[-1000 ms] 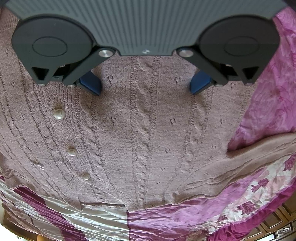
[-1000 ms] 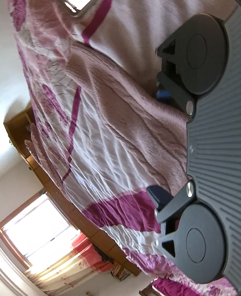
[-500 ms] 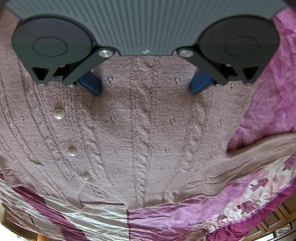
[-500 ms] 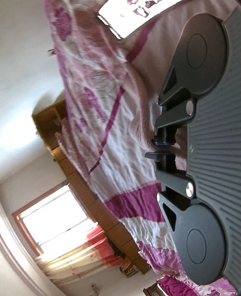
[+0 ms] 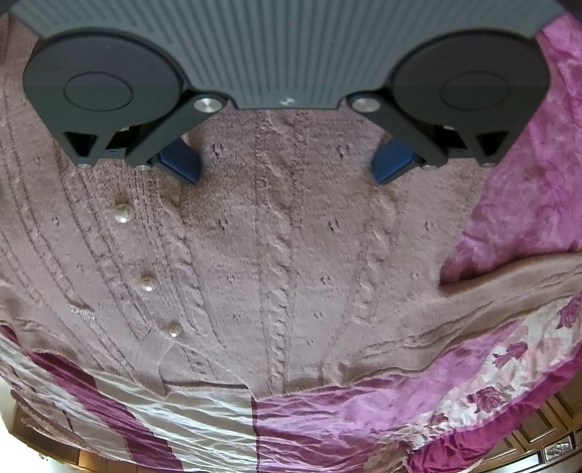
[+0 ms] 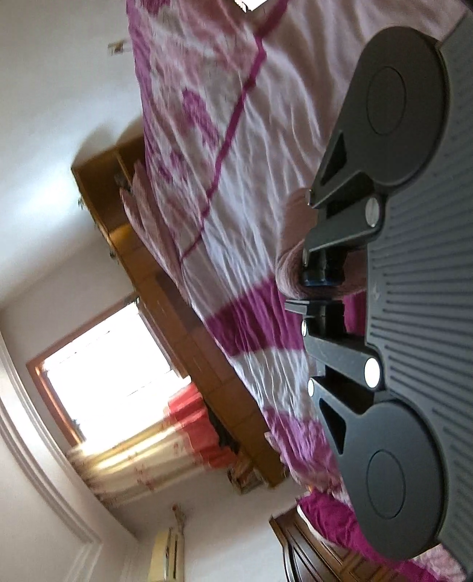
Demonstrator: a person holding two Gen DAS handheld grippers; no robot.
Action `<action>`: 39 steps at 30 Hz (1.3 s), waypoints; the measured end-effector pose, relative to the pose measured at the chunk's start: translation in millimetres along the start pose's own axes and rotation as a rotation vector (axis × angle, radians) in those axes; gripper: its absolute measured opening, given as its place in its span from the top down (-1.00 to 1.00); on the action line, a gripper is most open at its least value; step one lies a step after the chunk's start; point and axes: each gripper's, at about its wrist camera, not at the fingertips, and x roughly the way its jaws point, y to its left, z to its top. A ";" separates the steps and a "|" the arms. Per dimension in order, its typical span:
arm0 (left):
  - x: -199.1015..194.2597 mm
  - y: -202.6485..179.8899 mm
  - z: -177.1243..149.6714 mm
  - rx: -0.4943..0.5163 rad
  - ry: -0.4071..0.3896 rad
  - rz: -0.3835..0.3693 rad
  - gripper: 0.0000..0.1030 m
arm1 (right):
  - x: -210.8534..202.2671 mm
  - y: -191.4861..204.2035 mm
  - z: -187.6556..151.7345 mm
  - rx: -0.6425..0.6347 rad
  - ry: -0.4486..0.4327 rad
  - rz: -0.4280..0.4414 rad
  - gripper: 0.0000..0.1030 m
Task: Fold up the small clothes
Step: 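Carry the held sleeve with the right gripper across the cardigan front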
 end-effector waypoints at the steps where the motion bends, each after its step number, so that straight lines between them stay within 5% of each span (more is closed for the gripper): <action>1: -2.3 1.4 1.3 0.003 -0.010 0.005 -1.00 | 0.1 10.5 -1.9 -0.007 0.002 0.010 0.87; 8: -22.1 17.0 9.0 0.004 -0.082 0.030 -1.00 | 2.3 83.7 -23.5 -0.045 0.027 0.077 0.87; 23: -28.0 56.2 4.9 -0.094 -0.088 0.043 -1.00 | 13.4 216.0 -81.9 -0.165 0.100 0.189 0.87; 39: -26.3 74.7 -4.9 -0.134 -0.074 0.038 -1.00 | 47.2 274.1 -194.3 -0.274 0.321 0.230 0.87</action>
